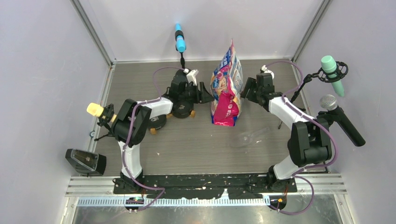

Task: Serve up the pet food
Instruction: Adjust the pet food bag at the center of the board.

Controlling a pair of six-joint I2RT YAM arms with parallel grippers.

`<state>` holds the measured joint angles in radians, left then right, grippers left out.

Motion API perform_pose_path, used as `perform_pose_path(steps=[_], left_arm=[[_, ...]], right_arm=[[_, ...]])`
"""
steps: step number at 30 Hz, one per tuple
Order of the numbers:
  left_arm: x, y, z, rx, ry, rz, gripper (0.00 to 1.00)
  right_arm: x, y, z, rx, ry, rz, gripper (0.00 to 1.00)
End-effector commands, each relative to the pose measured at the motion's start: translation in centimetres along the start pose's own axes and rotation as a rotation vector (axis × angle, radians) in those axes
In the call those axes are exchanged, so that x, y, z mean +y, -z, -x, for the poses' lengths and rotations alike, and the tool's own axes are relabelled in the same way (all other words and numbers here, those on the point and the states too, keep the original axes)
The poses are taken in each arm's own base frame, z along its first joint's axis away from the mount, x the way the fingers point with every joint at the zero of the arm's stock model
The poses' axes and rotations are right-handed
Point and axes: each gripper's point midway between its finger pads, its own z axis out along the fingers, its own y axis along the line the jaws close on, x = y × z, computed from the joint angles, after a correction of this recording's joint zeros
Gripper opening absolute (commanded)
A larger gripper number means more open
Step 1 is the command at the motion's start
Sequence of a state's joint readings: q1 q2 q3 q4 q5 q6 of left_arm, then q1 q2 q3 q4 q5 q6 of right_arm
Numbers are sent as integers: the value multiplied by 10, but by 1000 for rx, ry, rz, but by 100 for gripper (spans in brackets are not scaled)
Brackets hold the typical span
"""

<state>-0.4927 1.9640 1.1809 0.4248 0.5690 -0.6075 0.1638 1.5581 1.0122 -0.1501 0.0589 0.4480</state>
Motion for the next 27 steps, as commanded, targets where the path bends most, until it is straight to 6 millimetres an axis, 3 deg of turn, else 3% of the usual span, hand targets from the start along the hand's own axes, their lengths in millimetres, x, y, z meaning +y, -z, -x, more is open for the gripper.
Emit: perform_pose_path(steps=[1, 5, 8, 14, 17, 21, 24, 27], left_arm=[[-37, 9, 4, 32, -87, -33, 56], [-37, 16, 44, 34, -117, 102, 52], [-36, 34, 73, 54, -138, 236, 53], [-60, 83, 131, -2, -219, 331, 61], [-80, 100, 154, -54, -211, 308, 63], [-117, 106, 166, -90, -154, 183, 63], [-144, 103, 163, -77, -84, 48, 62], [-151, 108, 162, -98, -54, 25, 58]], right_arm=[[21, 11, 5, 13, -18, 30, 69], [17, 39, 29, -33, -49, -37, 66], [22, 66, 57, -98, -51, -41, 65], [46, 126, 108, -214, -16, 49, 65], [75, 146, 114, -212, 2, 198, 66], [117, 161, 115, -154, 21, 407, 67], [132, 162, 115, -120, 7, 455, 69], [146, 164, 110, -114, 68, 480, 74]])
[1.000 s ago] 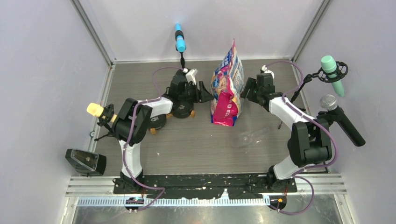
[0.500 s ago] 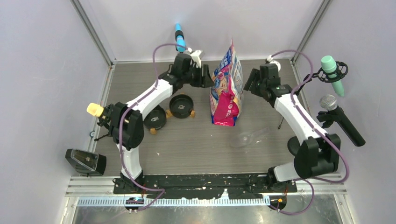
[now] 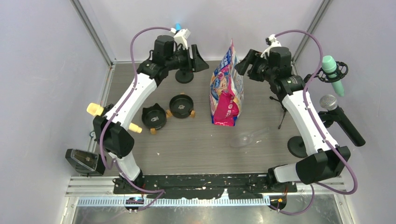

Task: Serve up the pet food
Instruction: Adjust the pet food bag at the center of the board.

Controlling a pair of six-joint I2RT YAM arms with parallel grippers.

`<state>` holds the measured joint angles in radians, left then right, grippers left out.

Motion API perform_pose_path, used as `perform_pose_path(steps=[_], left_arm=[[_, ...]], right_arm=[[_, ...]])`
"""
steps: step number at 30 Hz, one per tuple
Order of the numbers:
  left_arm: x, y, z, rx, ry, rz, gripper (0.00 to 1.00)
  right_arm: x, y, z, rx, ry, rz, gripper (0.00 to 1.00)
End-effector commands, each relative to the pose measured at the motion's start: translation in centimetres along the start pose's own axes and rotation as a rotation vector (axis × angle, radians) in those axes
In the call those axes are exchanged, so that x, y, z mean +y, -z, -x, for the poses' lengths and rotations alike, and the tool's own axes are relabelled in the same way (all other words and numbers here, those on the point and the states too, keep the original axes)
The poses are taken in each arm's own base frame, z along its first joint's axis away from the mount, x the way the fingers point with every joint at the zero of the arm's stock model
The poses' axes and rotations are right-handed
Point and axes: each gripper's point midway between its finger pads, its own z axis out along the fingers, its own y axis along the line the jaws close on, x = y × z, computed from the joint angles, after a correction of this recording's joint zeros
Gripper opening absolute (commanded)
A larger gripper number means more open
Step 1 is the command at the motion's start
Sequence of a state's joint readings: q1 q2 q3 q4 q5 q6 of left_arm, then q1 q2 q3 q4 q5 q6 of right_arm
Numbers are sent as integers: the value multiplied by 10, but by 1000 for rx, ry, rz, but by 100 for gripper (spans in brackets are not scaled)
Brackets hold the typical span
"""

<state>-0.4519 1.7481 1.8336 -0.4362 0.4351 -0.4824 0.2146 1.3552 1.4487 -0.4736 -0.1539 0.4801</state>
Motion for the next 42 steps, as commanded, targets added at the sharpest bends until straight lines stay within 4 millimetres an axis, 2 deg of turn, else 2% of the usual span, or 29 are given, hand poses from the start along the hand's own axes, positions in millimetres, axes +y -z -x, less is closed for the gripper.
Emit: perform_pose_path(steps=[1, 4, 8, 12, 17, 20, 24, 27, 30, 32, 34, 36, 37, 42], left_arm=[[-31, 16, 2, -24, 67, -106, 58], [-28, 28, 4, -54, 54, -77, 58], [-16, 37, -2, -44, 30, -8, 58], [1, 48, -2, -59, 25, 71, 58], [13, 55, -4, -61, 5, 105, 58], [22, 63, 1, -64, -52, 155, 59], [32, 72, 5, -61, -83, 199, 58], [38, 72, 3, -63, -73, 220, 58], [47, 72, -1, -64, -57, 260, 58], [53, 73, -4, -58, -49, 289, 58], [53, 73, -6, -54, -46, 286, 58], [51, 72, -6, -55, -44, 275, 58], [49, 72, -6, -54, -43, 268, 58], [38, 71, 0, -62, -25, 221, 58]], right_arm=[[33, 0, -10, 60, 56, 108, 76], [43, 2, -22, 88, 139, 69, 79], [42, 12, -29, 78, 232, -75, 79], [39, 23, -41, 97, 294, -195, 73], [36, 28, -62, 124, 406, -326, 64], [31, 29, -57, 100, 462, -419, 56], [37, 30, -48, 70, 514, -468, 48], [38, 29, -50, 73, 551, -493, 44], [34, 28, -52, 91, 572, -515, 34], [31, 28, -55, 102, 581, -527, 33], [29, 28, -57, 108, 593, -541, 30], [28, 28, -57, 110, 601, -546, 18], [29, 28, -56, 112, 601, -542, 8], [40, 38, -51, 116, 581, -469, 5]])
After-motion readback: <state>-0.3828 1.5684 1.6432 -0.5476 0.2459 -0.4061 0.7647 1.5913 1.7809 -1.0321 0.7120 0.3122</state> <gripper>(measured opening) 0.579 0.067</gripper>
